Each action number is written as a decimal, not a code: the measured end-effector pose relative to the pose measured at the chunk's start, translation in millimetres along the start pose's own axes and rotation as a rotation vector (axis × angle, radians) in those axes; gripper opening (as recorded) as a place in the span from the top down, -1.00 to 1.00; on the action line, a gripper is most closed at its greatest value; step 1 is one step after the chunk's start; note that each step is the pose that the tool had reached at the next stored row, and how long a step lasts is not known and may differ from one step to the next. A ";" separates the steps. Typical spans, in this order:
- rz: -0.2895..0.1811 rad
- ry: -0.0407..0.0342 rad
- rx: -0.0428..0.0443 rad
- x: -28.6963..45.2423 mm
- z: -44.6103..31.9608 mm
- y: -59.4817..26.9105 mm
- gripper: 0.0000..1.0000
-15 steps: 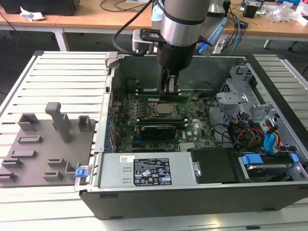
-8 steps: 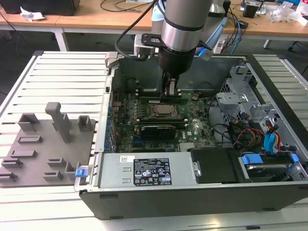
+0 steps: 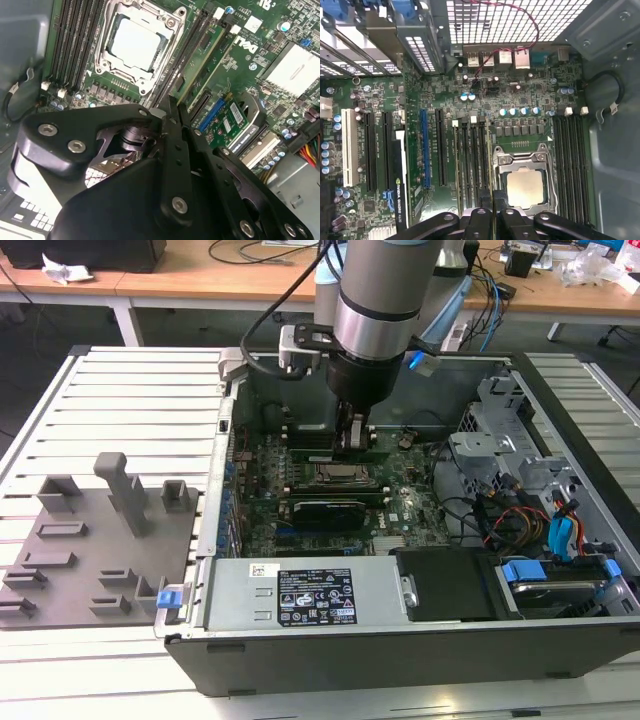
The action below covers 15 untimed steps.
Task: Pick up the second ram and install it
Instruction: 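Insert the second ram into the second slot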
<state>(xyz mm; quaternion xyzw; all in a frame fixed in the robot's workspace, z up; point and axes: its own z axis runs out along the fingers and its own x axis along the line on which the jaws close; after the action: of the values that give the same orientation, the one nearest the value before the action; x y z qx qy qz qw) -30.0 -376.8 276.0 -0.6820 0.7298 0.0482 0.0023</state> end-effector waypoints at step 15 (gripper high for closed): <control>0.000 0.0000 0.0000 1.4 17.1 -1.1 0.73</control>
<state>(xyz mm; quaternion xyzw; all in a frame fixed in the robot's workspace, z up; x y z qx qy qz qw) -30.1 -377.1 258.8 -0.6819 0.7298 0.0482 0.0023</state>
